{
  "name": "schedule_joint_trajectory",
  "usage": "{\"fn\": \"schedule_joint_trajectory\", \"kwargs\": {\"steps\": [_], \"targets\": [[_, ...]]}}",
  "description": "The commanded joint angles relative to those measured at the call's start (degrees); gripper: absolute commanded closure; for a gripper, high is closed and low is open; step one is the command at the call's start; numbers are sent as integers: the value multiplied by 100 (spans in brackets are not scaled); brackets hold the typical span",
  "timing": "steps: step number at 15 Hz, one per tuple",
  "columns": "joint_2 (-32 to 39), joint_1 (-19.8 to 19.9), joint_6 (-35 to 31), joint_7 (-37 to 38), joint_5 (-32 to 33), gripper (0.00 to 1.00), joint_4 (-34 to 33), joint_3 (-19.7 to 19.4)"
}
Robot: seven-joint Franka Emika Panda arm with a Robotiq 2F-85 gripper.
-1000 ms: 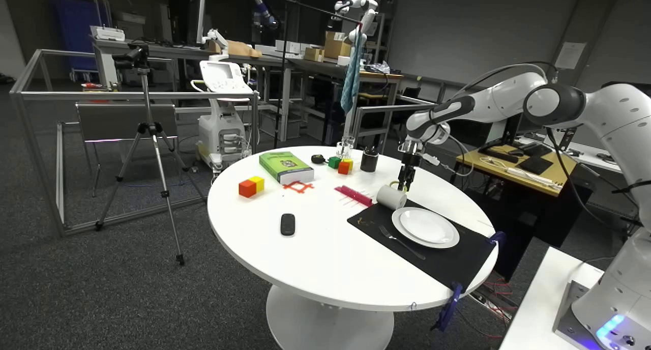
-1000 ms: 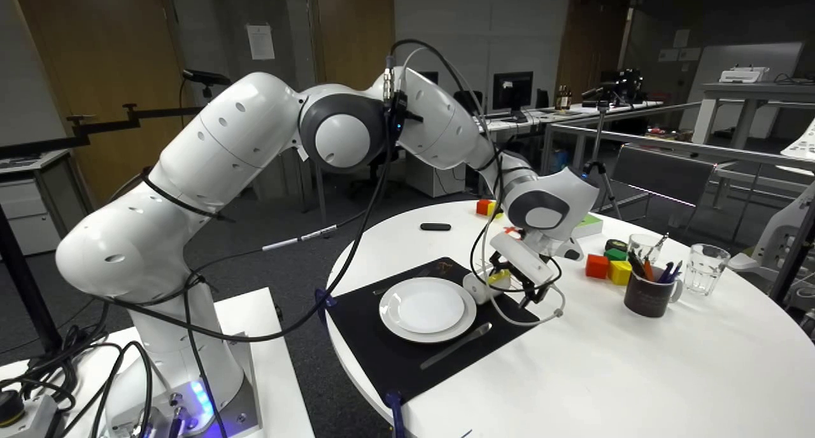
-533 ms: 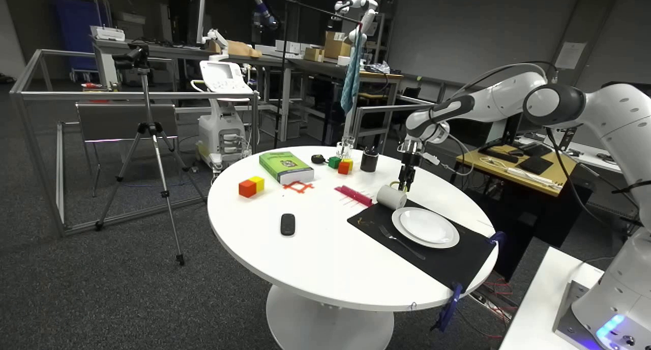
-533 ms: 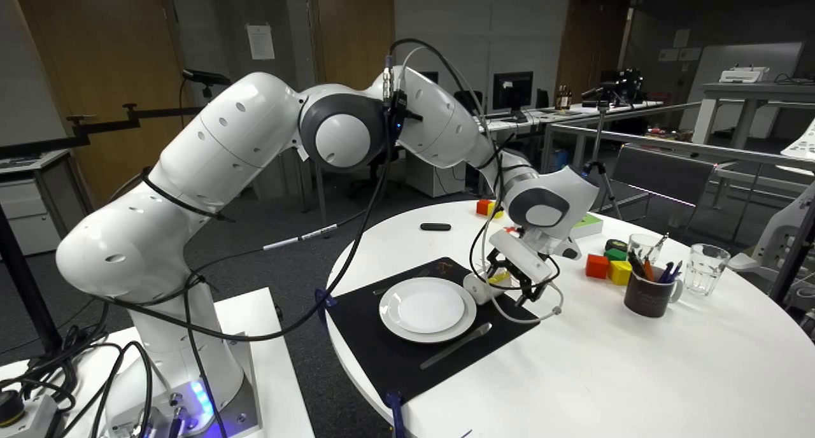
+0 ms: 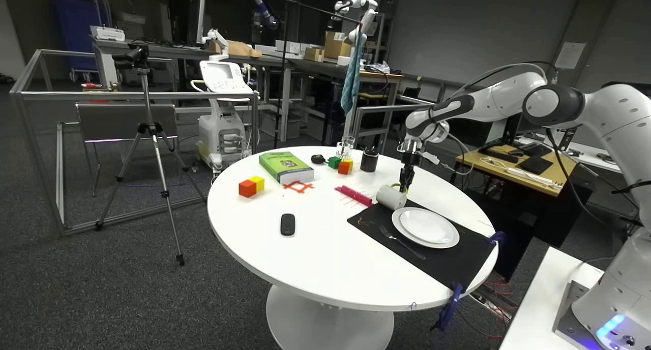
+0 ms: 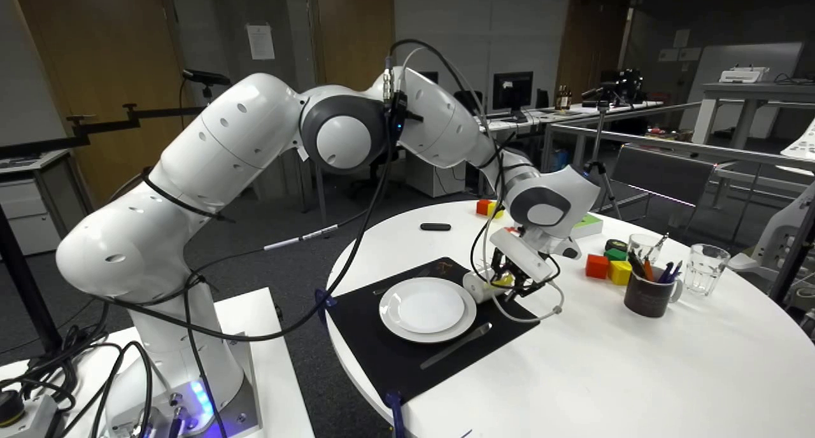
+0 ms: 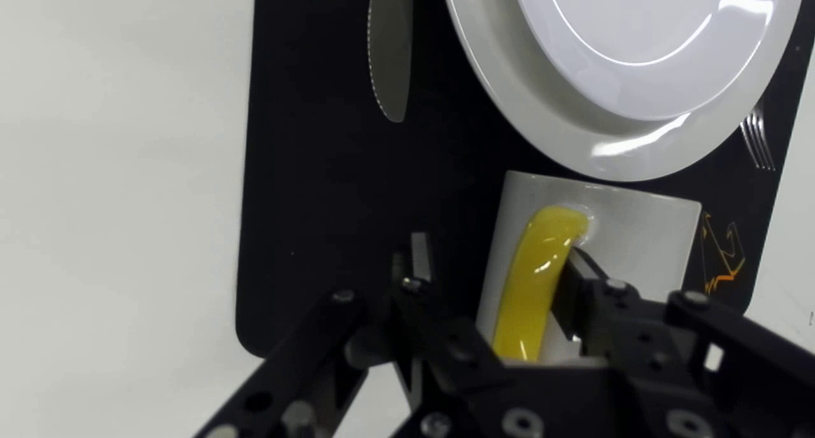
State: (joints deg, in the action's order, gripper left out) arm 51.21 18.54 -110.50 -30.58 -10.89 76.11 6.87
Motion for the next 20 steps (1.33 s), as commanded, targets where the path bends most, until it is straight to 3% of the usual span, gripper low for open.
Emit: {"fn": "schedule_joint_trajectory", "kwargs": {"steps": [1, 4, 11, 12, 20], "targets": [[190, -37, 274, -112, -51, 80, -343, -16], [267, -54, 288, -103, -32, 100, -408, -19], [362, -74, 328, -85, -25, 98, -551, -14], [351, -72, 322, -80, -31, 73, -548, -13], [332, -60, 349, -102, -54, 14, -630, 10]]}}
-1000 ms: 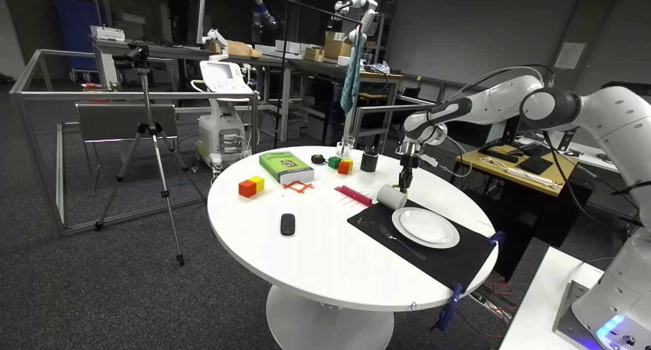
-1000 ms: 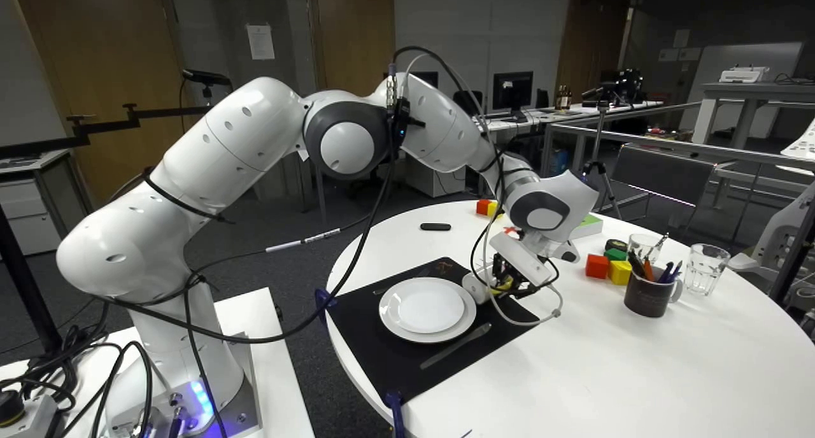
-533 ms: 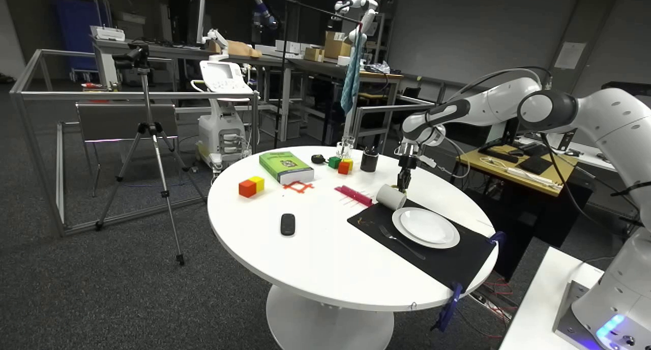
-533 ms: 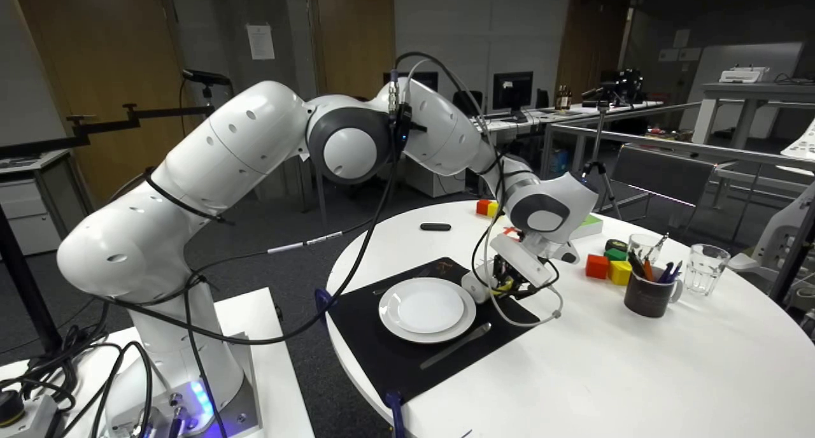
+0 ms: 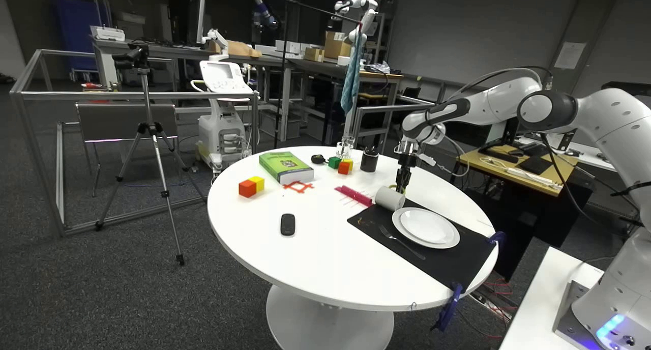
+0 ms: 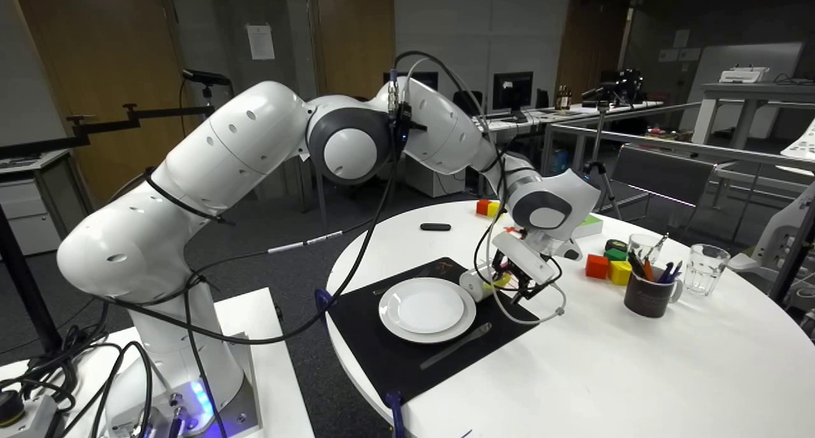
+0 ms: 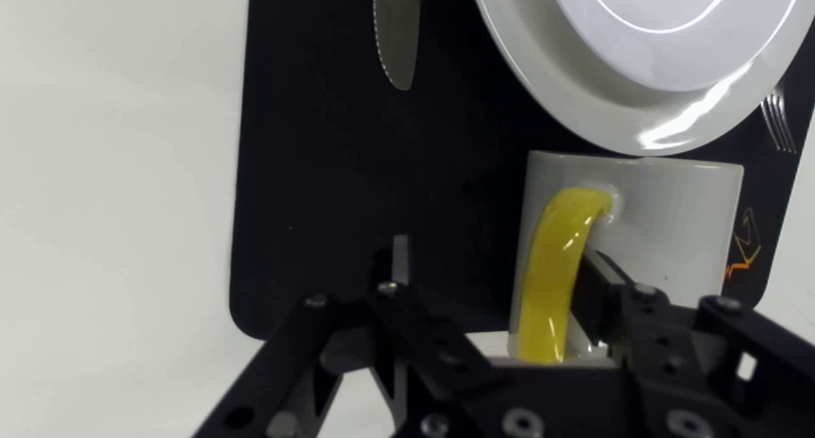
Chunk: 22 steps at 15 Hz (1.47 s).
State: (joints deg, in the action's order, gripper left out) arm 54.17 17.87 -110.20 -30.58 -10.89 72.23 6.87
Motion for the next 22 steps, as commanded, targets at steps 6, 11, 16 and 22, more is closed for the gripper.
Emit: {"fn": "schedule_joint_trajectory", "kwargs": {"steps": [6, 11, 16, 22], "targets": [[36, -28, 372, -101, -65, 21, -260, 43], [15, -100, 420, -109, -53, 13, -242, 72], [-7, -174, 523, -121, -41, 0, -260, 92], [4, -233, 568, -115, -34, 0, -298, 99]]}}
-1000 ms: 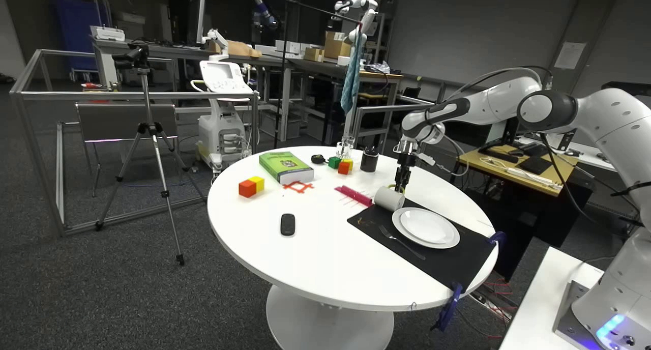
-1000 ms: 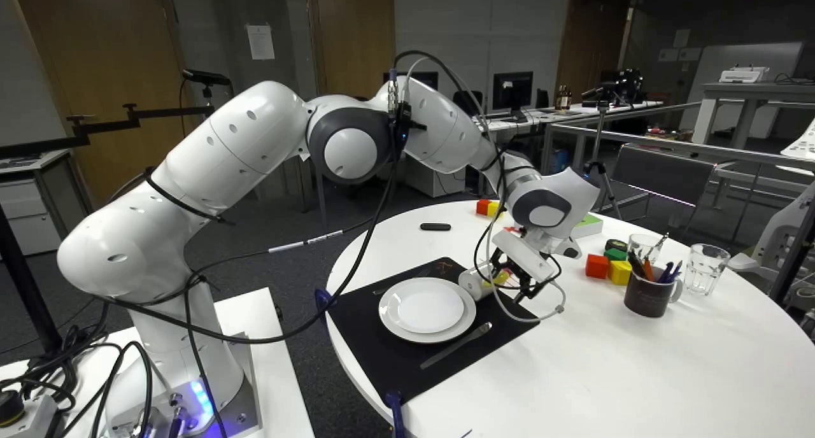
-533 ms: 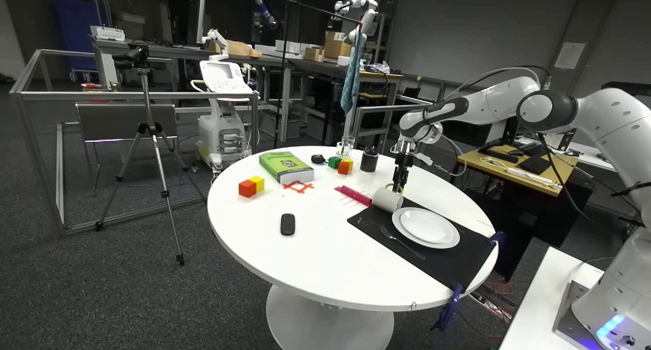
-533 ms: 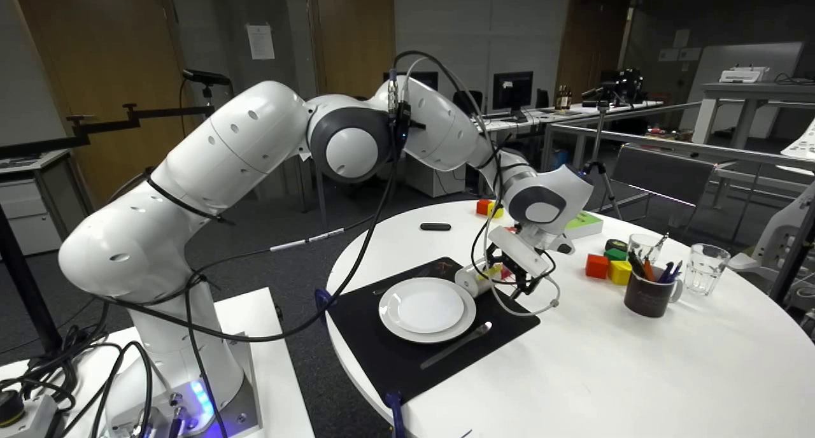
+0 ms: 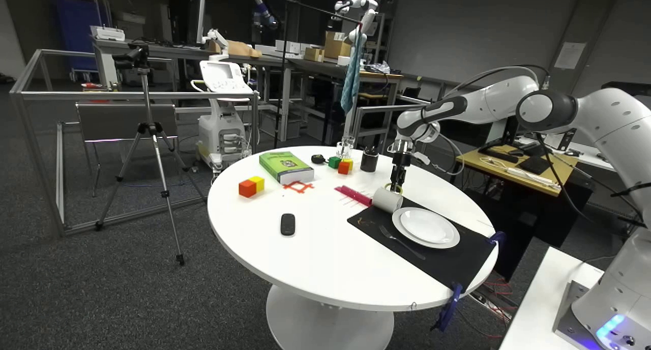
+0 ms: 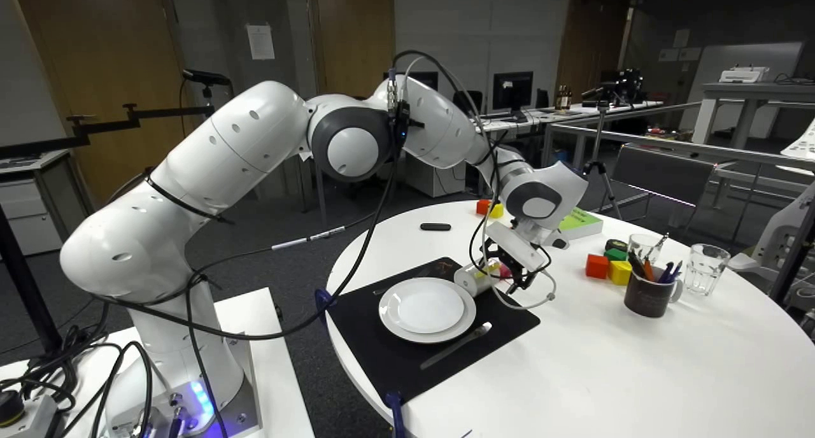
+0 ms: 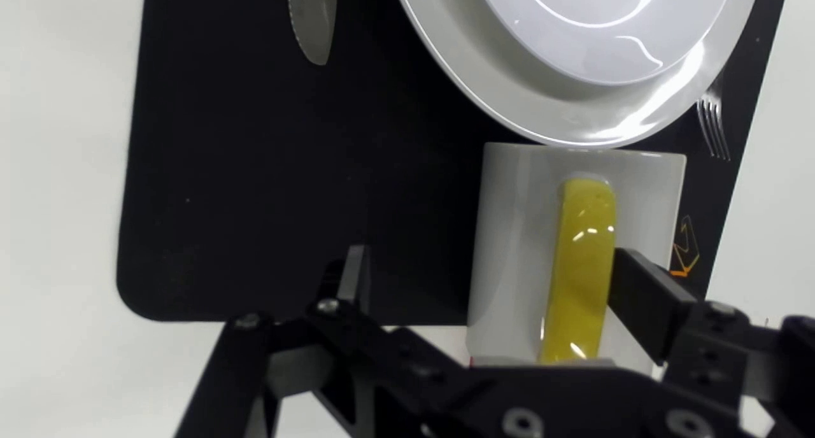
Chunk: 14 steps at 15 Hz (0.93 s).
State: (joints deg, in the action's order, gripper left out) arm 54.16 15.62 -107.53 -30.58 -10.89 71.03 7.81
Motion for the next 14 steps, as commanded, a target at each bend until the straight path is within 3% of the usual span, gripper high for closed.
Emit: {"fn": "schedule_joint_trajectory", "kwargs": {"steps": [1, 9, 14], "targets": [[5, -9, 310, -112, -35, 0, -180, 7], [-31, -17, 384, -52, -112, 0, -166, 65], [-55, -56, 471, -35, -148, 13, -178, 67]]}}
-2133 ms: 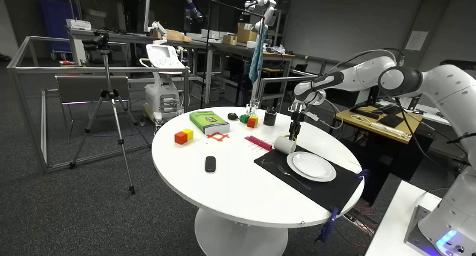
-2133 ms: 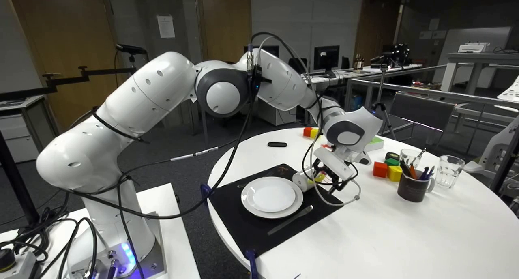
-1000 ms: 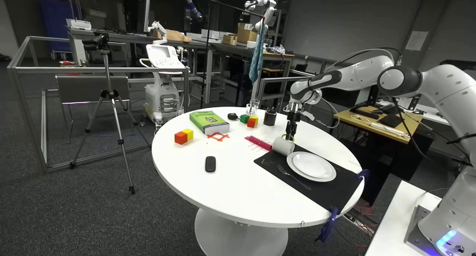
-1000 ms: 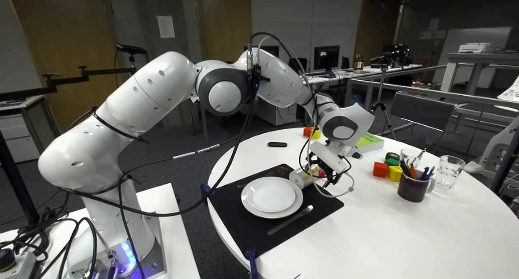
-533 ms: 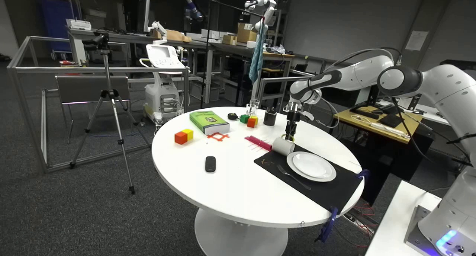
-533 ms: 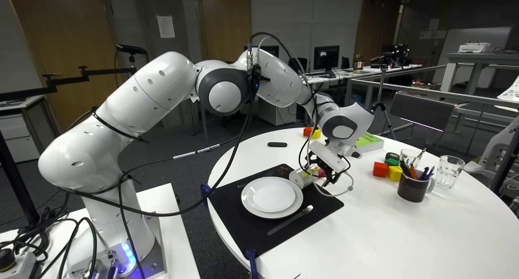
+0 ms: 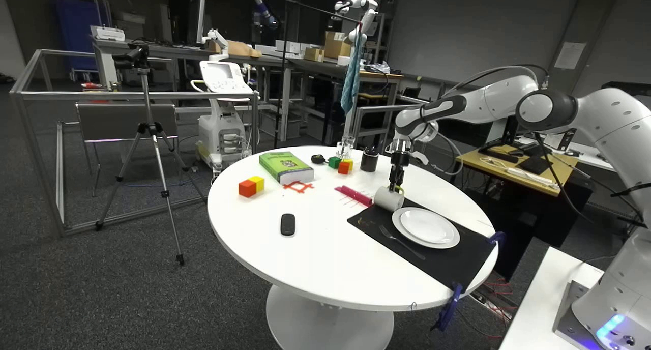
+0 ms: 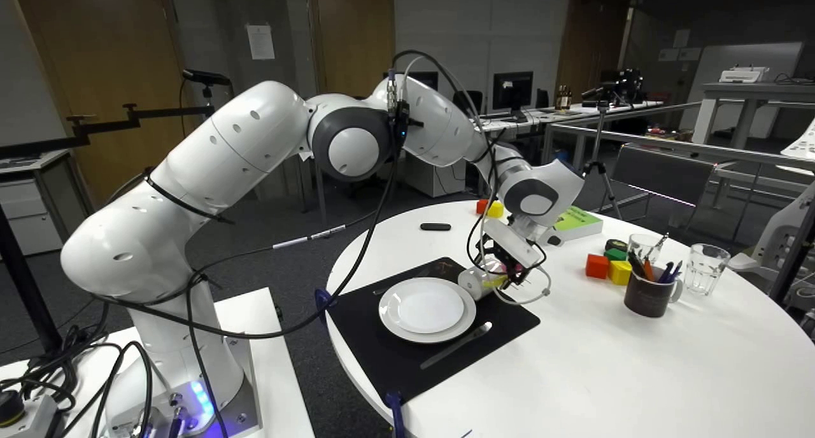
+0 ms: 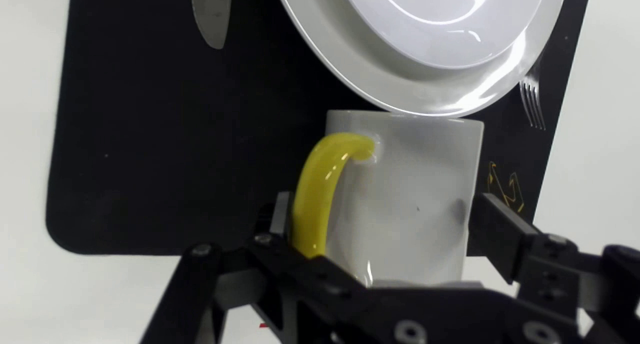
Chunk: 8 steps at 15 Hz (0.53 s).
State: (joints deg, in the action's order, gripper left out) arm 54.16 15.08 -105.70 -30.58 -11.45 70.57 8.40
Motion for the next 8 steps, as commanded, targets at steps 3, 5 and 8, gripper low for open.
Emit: {"fn": "schedule_joint_trajectory", "kwargs": {"steps": [3, 5, 8], "targets": [[-73, -7, 292, -48, -105, 11, -129, 13], [-72, -10, 294, -45, -106, 8, -131, 13], [-133, -5, 287, -49, -122, 9, -98, 28]]}}
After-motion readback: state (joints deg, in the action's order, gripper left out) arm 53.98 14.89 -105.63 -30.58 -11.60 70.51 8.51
